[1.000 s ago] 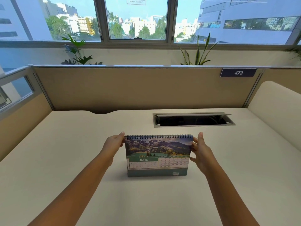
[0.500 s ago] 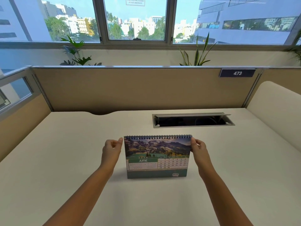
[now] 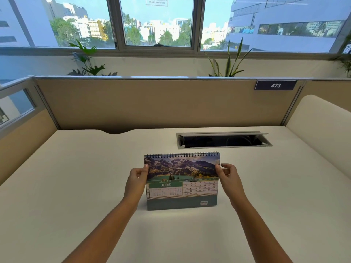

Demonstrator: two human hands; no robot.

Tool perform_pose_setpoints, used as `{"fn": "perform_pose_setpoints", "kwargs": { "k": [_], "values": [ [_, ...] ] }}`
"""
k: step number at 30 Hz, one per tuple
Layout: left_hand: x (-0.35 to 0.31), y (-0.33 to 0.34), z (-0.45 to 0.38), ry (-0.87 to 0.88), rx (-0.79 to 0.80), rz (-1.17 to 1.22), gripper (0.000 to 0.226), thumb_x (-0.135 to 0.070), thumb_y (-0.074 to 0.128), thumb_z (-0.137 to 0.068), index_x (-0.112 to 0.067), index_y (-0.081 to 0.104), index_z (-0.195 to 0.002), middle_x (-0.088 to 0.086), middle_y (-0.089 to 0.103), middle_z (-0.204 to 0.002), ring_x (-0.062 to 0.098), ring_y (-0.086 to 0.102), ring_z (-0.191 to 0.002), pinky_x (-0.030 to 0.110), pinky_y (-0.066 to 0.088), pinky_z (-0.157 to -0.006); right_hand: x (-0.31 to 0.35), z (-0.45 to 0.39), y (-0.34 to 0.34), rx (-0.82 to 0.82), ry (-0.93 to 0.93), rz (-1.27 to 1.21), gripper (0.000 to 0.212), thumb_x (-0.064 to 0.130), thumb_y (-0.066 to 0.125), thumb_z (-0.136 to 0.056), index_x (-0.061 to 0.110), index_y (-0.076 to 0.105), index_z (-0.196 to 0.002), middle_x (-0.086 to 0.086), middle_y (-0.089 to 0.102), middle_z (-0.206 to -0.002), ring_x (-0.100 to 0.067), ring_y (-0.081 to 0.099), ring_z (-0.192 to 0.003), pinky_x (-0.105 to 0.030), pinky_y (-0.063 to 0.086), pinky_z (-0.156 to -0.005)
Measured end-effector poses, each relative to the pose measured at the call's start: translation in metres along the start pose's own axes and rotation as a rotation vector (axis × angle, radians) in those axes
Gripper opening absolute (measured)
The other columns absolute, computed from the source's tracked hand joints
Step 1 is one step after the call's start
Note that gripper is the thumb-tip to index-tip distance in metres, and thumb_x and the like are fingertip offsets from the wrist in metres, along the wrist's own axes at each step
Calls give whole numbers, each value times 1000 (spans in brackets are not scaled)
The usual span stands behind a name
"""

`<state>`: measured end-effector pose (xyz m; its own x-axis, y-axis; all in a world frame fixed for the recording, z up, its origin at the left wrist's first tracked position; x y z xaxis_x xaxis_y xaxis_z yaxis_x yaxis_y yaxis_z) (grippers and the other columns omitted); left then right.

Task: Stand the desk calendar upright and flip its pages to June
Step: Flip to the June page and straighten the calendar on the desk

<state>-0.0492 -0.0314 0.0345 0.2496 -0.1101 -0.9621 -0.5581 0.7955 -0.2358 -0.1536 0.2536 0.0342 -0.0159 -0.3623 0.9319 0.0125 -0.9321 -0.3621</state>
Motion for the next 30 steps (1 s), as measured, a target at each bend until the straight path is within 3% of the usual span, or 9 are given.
{"fn": "perform_pose_setpoints", "kwargs": {
  "k": [6, 10, 14, 19, 27, 30],
  "values": [
    [7, -2, -2, -18, 21, 2, 37, -45, 36, -91, -10, 44, -100, 6, 53, -103, 24, 52, -97, 35, 40, -83, -5, -2, 6, 52, 35, -44, 34, 42, 43, -91, 15, 42, -111, -1, 57, -101, -4, 56, -73, -14, 43, -54],
    [14, -2, 1, -67, 16, 13, 40, -49, 33, -91, -12, 44, -102, 8, 54, -103, 26, 52, -102, 39, 41, -90, -8, -1, 10, 80, 71, -60, 34, 45, 39, -91, 16, 42, -108, -4, 59, -101, -15, 59, -81, -20, 47, -59],
    [21, 5, 7, -154, 110, 73, 47, -54, 28, -89, -15, 49, -103, 7, 57, -102, 25, 51, -99, 41, 38, -96, -10, 3, 17, 132, 79, -48, 37, 46, 36, -92, 15, 45, -110, -8, 62, -106, -20, 61, -86, -21, 48, -61],
    [21, 6, 12, -145, 137, 132, 57, -58, 26, -87, -14, 55, -108, 11, 64, -106, 30, 58, -101, 37, 40, -91, -11, 3, 19, 91, 76, -36, 37, 45, 37, -92, 14, 47, -110, -15, 59, -111, -27, 63, -92, -24, 51, -63],
    [15, 3, 8, -51, 126, 157, 49, -60, 27, -83, -24, 56, -100, 10, 66, -104, 30, 60, -101, 36, 44, -89, 4, -4, 20, 136, 76, -142, 45, 54, 28, -91, 16, 50, -100, -5, 63, -94, -17, 63, -84, -23, 50, -63],
    [10, -1, 4, -21, 130, 178, 55, -60, 27, -83, -21, 57, -107, 10, 66, -105, 29, 60, -100, 35, 43, -87, 15, -8, 24, 146, 41, -153, 43, 52, 29, -91, 15, 50, -100, -3, 63, -90, -14, 63, -80, -18, 48, -58]
  ]
}}
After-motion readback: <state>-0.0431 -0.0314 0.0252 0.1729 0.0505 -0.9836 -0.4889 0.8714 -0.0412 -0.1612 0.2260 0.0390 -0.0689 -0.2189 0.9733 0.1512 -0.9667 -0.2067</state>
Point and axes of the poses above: each hand's wrist, its own z-axis away from the middle knuckle, its own y-axis out of the palm, x = y × z, the point moved 7 cm from there along -z, towards the middle knuckle
